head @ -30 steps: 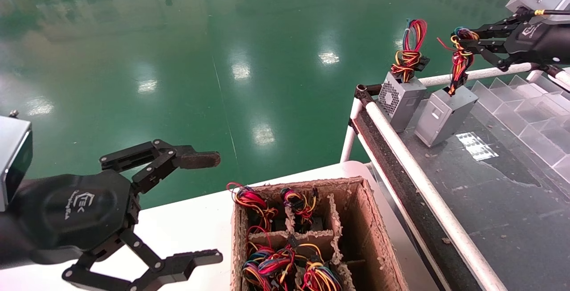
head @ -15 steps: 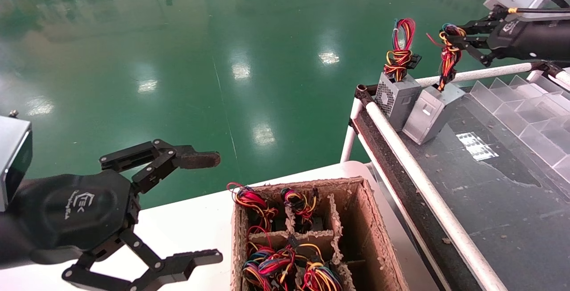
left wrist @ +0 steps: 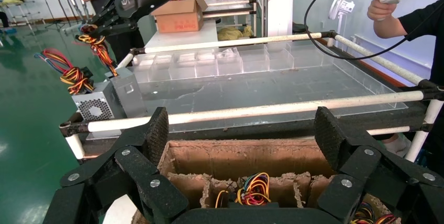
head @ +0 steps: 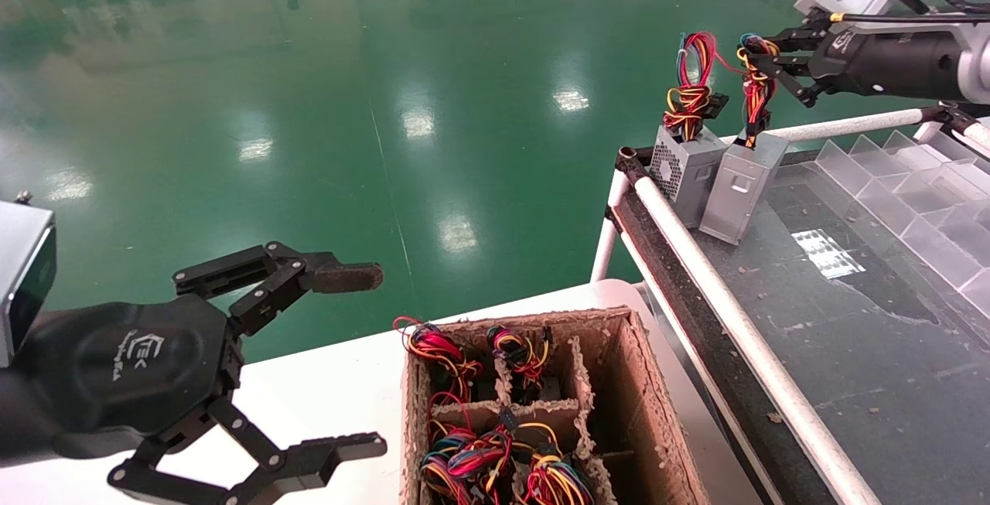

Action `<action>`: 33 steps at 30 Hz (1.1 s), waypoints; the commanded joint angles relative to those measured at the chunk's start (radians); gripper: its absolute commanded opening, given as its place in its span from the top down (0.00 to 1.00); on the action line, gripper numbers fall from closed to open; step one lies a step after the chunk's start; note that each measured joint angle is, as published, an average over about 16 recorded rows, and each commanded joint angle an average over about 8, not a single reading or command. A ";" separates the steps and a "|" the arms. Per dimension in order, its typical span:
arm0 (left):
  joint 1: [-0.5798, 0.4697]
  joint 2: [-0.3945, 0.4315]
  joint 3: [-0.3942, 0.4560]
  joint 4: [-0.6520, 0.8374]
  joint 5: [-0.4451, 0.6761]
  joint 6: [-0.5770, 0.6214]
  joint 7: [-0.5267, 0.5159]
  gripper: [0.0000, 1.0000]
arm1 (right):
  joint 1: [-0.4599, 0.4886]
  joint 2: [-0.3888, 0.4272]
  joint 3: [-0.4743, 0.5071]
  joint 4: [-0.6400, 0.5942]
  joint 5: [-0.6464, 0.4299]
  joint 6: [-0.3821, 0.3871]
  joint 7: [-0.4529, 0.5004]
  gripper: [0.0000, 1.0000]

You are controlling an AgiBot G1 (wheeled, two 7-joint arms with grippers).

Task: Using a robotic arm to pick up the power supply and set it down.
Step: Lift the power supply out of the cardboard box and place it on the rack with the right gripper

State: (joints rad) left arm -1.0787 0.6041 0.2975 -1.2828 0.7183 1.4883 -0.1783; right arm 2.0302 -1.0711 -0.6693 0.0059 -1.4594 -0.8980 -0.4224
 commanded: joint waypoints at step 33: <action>0.000 -0.001 0.002 0.000 -0.001 -0.001 0.001 0.00 | -0.066 -0.065 0.034 0.000 0.048 0.105 -0.030 0.00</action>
State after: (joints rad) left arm -1.0791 0.6033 0.2993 -1.2828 0.7171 1.4875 -0.1774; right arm 1.9651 -1.1363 -0.6360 0.0051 -1.4118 -0.7935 -0.4516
